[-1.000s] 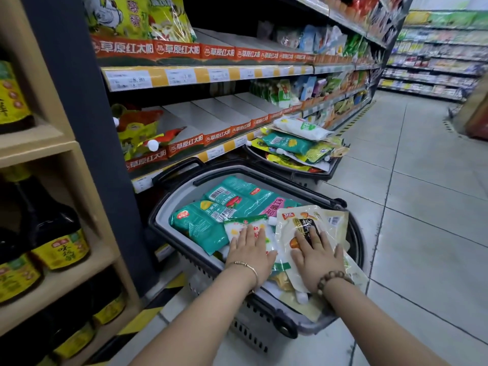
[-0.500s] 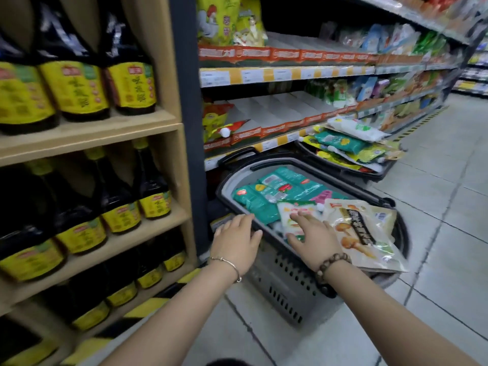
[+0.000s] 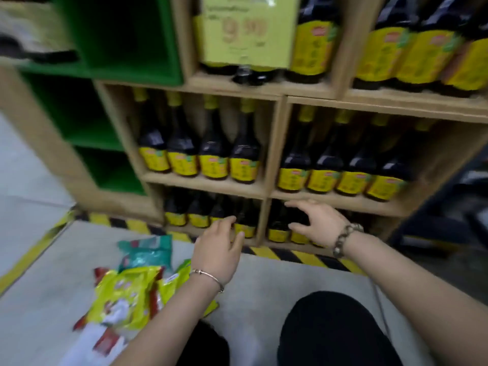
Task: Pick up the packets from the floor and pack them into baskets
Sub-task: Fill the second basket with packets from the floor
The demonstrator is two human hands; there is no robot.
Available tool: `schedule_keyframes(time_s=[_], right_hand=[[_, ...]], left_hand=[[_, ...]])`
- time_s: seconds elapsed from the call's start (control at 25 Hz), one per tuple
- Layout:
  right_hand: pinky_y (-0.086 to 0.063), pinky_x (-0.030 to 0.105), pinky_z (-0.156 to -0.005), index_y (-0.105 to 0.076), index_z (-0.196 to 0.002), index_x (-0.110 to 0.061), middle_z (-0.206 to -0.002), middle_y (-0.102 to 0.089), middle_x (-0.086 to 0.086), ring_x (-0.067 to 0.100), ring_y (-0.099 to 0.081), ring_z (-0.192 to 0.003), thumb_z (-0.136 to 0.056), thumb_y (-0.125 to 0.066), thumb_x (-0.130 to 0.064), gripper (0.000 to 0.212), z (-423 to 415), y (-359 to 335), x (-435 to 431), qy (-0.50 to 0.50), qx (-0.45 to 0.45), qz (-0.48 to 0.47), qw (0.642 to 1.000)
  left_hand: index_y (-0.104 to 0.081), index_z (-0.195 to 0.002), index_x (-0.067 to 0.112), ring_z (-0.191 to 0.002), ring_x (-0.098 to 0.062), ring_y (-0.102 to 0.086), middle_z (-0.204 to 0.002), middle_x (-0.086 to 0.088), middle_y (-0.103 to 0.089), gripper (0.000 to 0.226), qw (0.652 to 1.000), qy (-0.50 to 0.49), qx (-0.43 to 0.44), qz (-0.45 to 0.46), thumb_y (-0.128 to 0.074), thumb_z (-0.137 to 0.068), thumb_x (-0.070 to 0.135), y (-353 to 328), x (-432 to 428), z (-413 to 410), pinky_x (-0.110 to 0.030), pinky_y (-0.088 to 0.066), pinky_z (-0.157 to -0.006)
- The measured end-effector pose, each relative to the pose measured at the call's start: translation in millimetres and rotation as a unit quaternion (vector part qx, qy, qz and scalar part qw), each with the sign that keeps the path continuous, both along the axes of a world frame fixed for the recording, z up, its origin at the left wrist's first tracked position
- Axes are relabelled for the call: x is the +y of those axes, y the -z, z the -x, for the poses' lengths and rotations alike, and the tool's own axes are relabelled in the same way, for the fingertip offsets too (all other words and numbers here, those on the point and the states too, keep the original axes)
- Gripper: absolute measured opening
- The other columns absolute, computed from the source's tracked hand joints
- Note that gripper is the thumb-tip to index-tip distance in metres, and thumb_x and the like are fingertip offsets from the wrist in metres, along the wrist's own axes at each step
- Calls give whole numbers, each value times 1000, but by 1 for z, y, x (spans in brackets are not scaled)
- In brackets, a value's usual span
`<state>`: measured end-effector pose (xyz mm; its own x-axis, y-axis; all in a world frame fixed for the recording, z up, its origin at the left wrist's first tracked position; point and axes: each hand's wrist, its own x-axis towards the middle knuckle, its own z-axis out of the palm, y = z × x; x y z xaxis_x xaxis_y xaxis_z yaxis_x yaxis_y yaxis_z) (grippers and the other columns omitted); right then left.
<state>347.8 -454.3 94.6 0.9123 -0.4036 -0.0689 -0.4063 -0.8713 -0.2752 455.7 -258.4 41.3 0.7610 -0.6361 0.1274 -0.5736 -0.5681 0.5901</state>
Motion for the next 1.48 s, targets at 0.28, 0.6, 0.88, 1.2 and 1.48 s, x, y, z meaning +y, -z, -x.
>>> schedule_keyframes(time_s=[0.28, 0.6, 0.88, 1.2, 1.48], right_hand=[[-40, 31, -99, -48, -134, -27, -135, -52, -2, 19, -48, -125, -86, -60, -36, 50, -159, 56, 66, -223, 59, 10, 973], [-46, 29, -92, -45, -133, -25, -135, -51, 0, 19, -53, -117, -86, -59, -34, 50, -245, 242, 114, -212, 226, -118, 943], [-43, 37, -98, -33, -139, -12, -139, -48, 10, 27, -48, -126, -75, -76, -40, 82, -244, 345, 136, 57, 329, -273, 902], [-37, 43, -104, -39, -135, -7, -138, -48, 12, 31, -46, -127, -69, -75, -54, 89, -239, 373, 169, 209, 318, -274, 883], [-46, 39, -92, -52, -128, -7, -133, -53, 13, 31, -52, -120, -72, -78, -41, 70, -240, 380, 171, 215, 251, -363, 871]], left_hand=[[-50, -129, 16, -116, -24, -53, -127, -6, -56, 49, 969, -225, 96, -43, -39, -91, 45, 83, 110, -61, -33, -40, -94], [-47, -133, 8, -123, -30, -49, -135, -15, -51, 57, 823, -469, 322, -6, -61, -87, 39, 217, 141, -115, -35, -39, -98], [-45, -126, -8, -114, -40, -53, -128, -27, -52, 91, 556, -695, 434, 142, -80, -64, 48, 303, 180, -151, -50, -44, -97], [-47, -129, 5, -78, -24, -53, -108, -14, -56, 42, 472, -614, 538, 332, -49, -96, 30, 309, 175, -179, -34, -41, -79], [-42, -137, 8, -123, -27, -50, -130, -16, -56, 47, 446, -632, 529, 349, -54, -95, 28, 313, 187, -184, -39, -39, -97]])
